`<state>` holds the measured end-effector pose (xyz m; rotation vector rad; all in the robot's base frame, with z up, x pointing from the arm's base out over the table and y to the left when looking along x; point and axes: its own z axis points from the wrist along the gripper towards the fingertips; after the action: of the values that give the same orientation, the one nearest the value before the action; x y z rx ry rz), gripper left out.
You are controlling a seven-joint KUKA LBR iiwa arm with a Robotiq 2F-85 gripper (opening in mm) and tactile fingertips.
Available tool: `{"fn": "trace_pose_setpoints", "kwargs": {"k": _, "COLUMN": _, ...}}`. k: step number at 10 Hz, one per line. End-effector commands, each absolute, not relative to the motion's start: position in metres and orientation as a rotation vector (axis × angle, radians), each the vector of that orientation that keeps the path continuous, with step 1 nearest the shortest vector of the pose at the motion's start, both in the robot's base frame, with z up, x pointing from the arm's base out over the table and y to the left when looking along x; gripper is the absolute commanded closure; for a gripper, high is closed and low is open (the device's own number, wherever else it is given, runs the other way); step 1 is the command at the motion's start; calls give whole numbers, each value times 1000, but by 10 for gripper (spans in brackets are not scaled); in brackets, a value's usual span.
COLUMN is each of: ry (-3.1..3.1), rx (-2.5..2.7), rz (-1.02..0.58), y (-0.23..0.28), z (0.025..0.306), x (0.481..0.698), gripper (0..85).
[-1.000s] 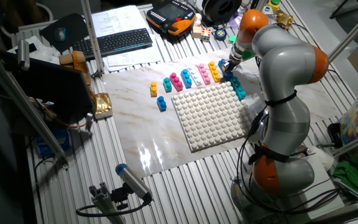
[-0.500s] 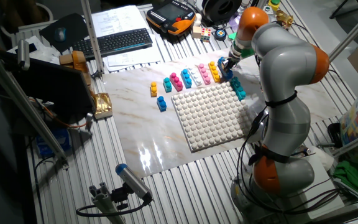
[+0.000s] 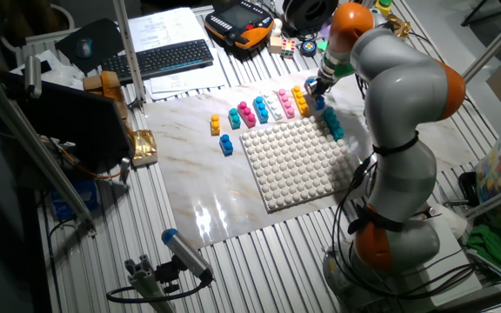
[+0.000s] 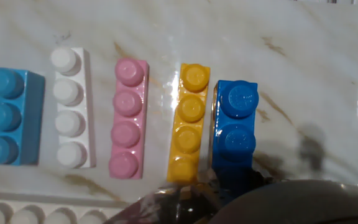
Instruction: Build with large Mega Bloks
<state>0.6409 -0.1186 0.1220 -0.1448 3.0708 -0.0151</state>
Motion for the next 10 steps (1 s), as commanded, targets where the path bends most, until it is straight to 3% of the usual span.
{"fn": "trace_pose_setpoints", "kwargs": {"k": 1, "ry": 3076, "rx": -143, "rz": -25, "y": -115, "z": 127, "x": 634, "gripper": 840}}
{"fn": "trace_pose_setpoints", "kwargs": {"k": 6, "ry": 3107, "rx": -123, "rz": -59, "y": -103, "z": 139, "x": 589, "gripper": 840}}
{"fn": "trace_pose_setpoints", "kwargs": {"k": 10, "ry": 3108, "rx": -114, "rz": -54, "y": -105, "z": 132, "x": 579, "gripper": 843}}
